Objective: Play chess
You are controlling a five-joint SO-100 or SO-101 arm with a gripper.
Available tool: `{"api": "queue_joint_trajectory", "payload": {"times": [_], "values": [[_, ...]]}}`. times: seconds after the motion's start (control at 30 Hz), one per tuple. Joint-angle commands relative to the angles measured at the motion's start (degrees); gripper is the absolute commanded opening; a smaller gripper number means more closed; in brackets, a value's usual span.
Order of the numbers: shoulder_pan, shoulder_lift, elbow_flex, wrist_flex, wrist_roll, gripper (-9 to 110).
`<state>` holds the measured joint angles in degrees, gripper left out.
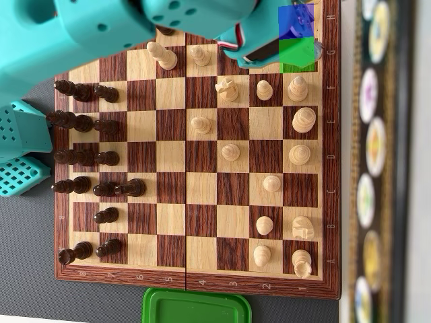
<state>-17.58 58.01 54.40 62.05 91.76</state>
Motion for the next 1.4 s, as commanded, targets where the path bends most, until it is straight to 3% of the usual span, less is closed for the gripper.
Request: {"api": "queue_joint_trajectory", "payload": {"times": [0.0, 0.57, 1.37], "values": [[0.3, 7.3, 0.4, 0.7, -0.3, 15], [1.6, 29.9, 19.6, 0.7, 0.4, 15], [16.4, 67.0, 53.6, 0.4, 0.4, 15]]}}
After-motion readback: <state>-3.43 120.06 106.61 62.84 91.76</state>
